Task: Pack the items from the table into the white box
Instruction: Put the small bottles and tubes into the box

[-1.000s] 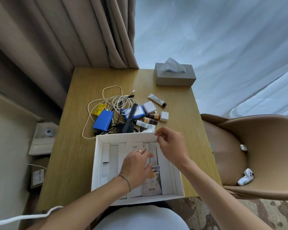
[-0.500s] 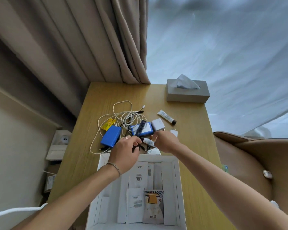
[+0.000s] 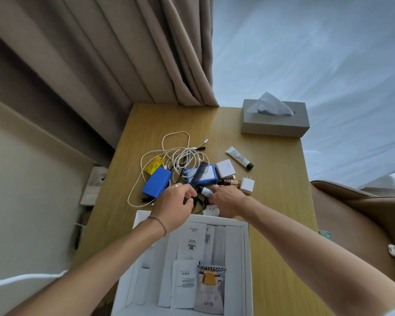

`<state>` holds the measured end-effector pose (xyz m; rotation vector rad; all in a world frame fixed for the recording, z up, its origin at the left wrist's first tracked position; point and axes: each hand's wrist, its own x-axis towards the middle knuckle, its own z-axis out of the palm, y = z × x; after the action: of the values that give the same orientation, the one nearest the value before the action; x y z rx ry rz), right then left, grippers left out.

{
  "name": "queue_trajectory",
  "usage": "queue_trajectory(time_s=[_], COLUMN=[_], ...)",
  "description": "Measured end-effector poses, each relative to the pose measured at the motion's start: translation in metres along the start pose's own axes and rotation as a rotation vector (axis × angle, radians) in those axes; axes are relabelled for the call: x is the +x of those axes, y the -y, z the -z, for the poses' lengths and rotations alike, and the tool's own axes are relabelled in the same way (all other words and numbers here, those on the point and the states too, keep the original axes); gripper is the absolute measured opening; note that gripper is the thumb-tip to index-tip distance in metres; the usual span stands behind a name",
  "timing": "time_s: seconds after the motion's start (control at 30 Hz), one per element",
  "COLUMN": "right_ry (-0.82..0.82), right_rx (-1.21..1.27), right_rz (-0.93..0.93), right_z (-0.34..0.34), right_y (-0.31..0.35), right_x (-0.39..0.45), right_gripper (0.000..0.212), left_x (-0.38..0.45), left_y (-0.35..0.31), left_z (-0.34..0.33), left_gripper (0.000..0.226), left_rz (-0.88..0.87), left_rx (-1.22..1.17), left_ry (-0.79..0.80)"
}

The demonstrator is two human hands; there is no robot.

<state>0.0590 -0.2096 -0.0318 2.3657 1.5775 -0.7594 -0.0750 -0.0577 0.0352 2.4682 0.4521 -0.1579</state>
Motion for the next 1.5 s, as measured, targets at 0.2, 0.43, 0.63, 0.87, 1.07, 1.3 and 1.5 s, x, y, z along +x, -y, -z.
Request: queue_trajectory(time_s=[0.2, 0.43, 0.63, 0.87, 1.07, 1.3, 1.5], right_ry=[-0.113, -0.359, -0.530, -0.597, -0.578, -0.514, -0.567], right_rx=[0.144, 0.624, 1.285, 1.499, 1.595, 1.633, 1.676], right_rz=[0.008, -0.240, -0.391, -0.397, -0.398, -0.337, -0.369], right_z=[-0.013, -0.027, -0.035, -0.035, -0.031, -0.019, -0.011], right_y=[-0.014, -0.032, -0.047, -0.046, -0.043, -0.028, -0.008], right_x=[-0.014, -0.048, -0.079, -0.099, -0.104, -0.115, -0.125], right_gripper=[0.035, 0.034, 0.035, 0.060, 0.052, 0.009, 0.019], left_x=[0.018, 0.048, 0.073, 0.086, 0.091, 0.094, 0.089], left_y=[-0.007, -0.023, -0.034, -0.033, -0.042, -0.041, -0.018], left_z=[-0.007, -0.027, -0.053, -0.075, -0.083, -0.071, -0.070], left_gripper=[0.017, 0.020, 0.033, 0.045, 0.023, 0.018, 0.034], left_rz=[0.024, -0.048, -0.248, -0.639, -0.756, -0.670, -0.630], left_rx=[0.077, 0.212, 0.439, 0.856, 1.040, 1.007, 0.976], left_ry=[0.104, 0.215, 0.299, 0.451, 0.494, 0.432, 0.370])
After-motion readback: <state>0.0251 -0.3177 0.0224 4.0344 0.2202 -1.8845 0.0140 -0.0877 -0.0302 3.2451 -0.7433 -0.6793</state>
